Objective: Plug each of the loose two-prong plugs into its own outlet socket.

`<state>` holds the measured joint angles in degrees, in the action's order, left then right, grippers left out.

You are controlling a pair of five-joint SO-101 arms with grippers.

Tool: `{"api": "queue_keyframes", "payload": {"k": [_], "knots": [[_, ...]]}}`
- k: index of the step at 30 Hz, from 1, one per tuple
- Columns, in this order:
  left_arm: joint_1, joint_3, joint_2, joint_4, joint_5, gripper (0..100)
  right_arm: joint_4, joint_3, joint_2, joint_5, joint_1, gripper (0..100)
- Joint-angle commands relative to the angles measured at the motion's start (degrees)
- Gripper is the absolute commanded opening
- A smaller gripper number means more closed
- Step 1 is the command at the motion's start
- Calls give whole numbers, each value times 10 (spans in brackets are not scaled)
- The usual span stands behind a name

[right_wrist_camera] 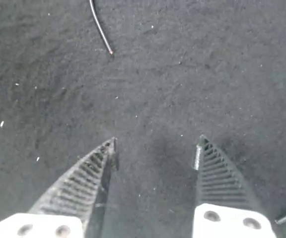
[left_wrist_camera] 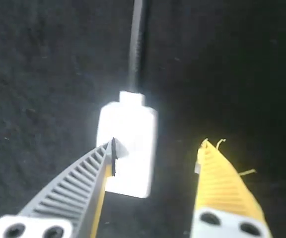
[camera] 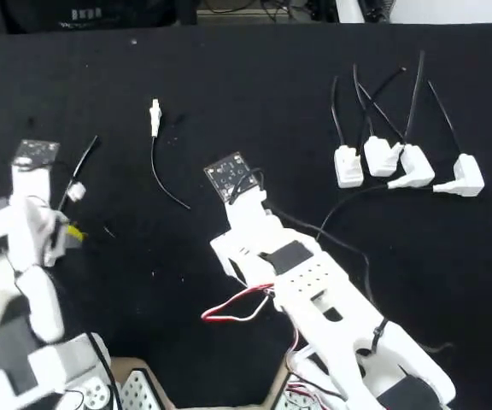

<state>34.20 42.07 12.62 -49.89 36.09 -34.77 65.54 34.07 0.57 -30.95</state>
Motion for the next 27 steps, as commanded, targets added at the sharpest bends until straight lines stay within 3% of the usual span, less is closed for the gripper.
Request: {"api": "queue_keyframes", "payload": {"k": [1,7,12,16,20,27], "knots": [[43,-133,-76,-52,47,265,13,-2,-1,4,-6,230],[53,-199,-161,-74,78,265,13,-2,-1,4,-6,230],[20,-196,-228,-79,80,259,13,-1,-1,4,-6,230],[0,-202,-216,-157,62,190,14,0,0,4,-2,230],[-15,-199,-170,-222,55,31,14,-4,1,6,58,230],[-41,-201,-73,-284,-53,30,72,8,-1,8,152,230]]}}
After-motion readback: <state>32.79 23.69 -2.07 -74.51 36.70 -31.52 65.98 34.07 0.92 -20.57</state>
